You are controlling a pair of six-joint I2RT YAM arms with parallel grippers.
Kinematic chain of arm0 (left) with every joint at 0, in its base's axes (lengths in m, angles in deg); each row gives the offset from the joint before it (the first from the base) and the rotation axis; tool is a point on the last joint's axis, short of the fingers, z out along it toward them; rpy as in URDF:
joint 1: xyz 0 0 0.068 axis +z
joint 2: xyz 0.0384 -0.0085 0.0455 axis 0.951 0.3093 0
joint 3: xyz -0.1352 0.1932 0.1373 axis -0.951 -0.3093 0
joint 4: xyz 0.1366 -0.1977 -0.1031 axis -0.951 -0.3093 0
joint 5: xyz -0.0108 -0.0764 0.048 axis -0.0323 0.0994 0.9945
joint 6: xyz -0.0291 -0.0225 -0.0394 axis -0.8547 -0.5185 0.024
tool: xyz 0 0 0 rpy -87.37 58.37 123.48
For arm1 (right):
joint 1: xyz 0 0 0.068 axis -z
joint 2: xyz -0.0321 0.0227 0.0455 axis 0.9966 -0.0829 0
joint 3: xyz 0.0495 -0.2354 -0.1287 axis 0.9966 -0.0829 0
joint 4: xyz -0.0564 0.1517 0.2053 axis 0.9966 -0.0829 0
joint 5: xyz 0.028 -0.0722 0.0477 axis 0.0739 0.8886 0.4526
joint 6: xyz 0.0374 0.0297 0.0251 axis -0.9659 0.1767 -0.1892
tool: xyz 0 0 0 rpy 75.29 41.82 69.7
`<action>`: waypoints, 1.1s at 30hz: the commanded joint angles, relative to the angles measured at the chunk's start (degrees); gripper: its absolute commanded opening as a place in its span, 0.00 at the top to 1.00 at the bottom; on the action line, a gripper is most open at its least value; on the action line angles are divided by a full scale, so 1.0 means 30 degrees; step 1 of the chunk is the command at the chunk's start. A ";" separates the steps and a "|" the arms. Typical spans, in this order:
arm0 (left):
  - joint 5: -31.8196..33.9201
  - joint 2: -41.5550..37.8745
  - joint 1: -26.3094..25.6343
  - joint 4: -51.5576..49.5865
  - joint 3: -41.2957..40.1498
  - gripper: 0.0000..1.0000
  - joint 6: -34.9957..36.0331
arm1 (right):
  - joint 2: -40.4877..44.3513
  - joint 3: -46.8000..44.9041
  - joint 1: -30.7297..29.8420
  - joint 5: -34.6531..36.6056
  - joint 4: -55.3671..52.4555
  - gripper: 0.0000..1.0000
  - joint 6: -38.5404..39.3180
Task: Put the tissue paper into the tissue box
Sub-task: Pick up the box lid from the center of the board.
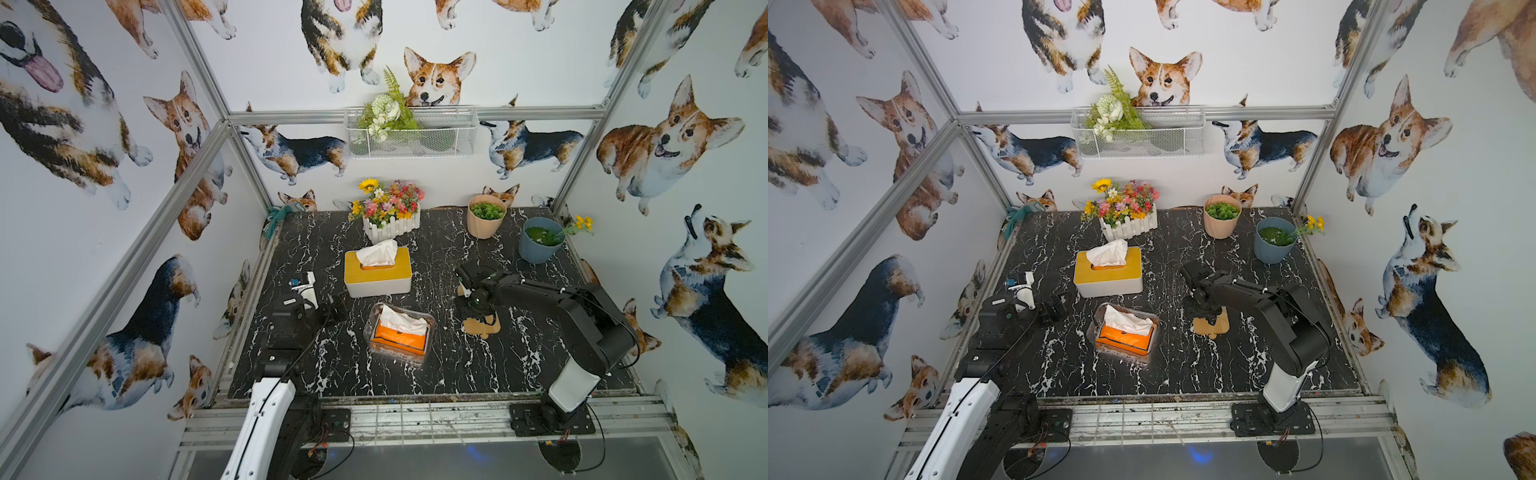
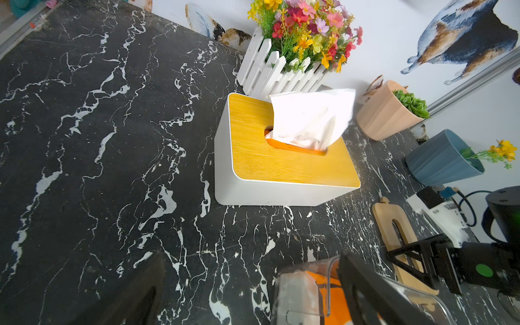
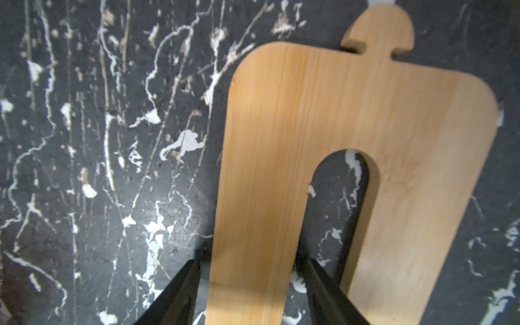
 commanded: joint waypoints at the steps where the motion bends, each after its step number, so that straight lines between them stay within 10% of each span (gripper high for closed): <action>1: -0.0095 0.0021 0.0004 0.0369 -0.0058 0.00 0.0110 | -0.0240 0.0023 -0.0142 0.0367 -0.0661 0.36 -0.0053; 15: -0.0128 0.0051 0.0022 0.0373 -0.0058 0.00 0.0110 | -0.1392 -0.0237 -0.0275 -0.0164 -0.0876 0.49 0.0315; 33: -0.0268 0.0300 0.0003 0.0434 -0.0029 0.00 0.0139 | 0.2580 0.2103 -0.0276 -0.1612 -0.1010 0.98 0.1173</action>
